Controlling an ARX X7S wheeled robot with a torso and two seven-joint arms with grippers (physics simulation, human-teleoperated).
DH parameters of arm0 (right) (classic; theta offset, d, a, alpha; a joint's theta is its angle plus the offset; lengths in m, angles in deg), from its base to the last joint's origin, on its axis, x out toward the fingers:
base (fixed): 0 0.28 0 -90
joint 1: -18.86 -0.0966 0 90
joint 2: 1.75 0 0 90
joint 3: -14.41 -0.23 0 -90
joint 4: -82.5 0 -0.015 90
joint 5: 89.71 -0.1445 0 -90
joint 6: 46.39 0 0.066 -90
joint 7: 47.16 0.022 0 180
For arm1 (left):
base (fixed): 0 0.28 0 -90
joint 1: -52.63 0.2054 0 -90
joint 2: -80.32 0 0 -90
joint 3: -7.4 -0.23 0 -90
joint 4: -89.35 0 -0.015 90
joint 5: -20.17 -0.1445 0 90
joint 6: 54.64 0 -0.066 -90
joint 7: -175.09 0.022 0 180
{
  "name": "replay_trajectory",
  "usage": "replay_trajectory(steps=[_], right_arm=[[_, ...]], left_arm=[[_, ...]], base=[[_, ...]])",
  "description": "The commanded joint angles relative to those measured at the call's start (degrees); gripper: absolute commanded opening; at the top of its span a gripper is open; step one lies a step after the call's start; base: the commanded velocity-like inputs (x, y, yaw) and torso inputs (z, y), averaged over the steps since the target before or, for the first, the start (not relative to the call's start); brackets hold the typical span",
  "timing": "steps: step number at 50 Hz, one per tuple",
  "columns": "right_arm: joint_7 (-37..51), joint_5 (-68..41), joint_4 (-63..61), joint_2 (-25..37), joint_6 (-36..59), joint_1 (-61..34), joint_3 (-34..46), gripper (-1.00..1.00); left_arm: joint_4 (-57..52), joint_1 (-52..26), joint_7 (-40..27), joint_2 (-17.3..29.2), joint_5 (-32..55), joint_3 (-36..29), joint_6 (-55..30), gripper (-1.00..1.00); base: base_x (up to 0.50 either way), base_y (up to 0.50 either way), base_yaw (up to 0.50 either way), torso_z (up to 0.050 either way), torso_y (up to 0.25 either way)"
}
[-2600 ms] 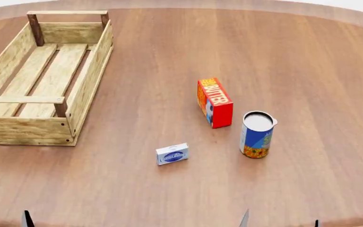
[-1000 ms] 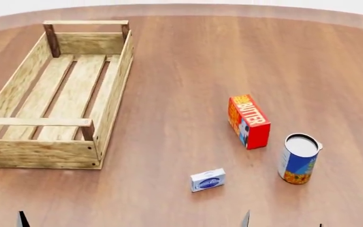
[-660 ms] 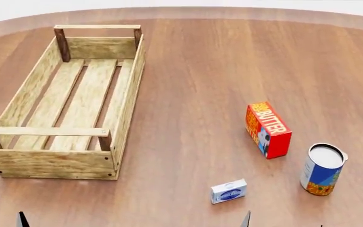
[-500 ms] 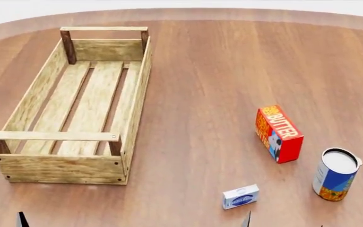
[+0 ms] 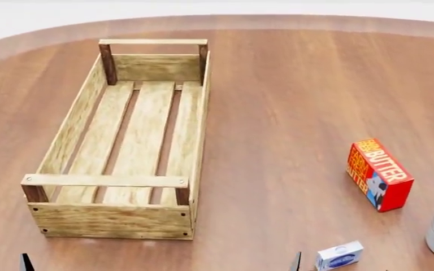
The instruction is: Pick up the cream cheese and put it in the tray.
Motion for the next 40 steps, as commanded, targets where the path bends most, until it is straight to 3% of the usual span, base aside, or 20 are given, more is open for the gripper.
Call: replay_trajectory(steps=[1,40], right_arm=[[0.7,0.0,0.1,0.41,0.22,-0.16,0.45,1.0],[2.35,-0.5,0.13,1.67,0.83,-0.55,2.01,1.0]], left_arm=[[0.22,-0.21,-0.57,0.31,-0.2,-0.42,-0.07,1.0],[0.1,-0.33,-2.29,1.42,-0.42,-1.66,-0.18,1.0]], base=[[0.13,0.27,0.0,0.0,0.0],[0.13,0.27,0.0,0.0,0.0]])
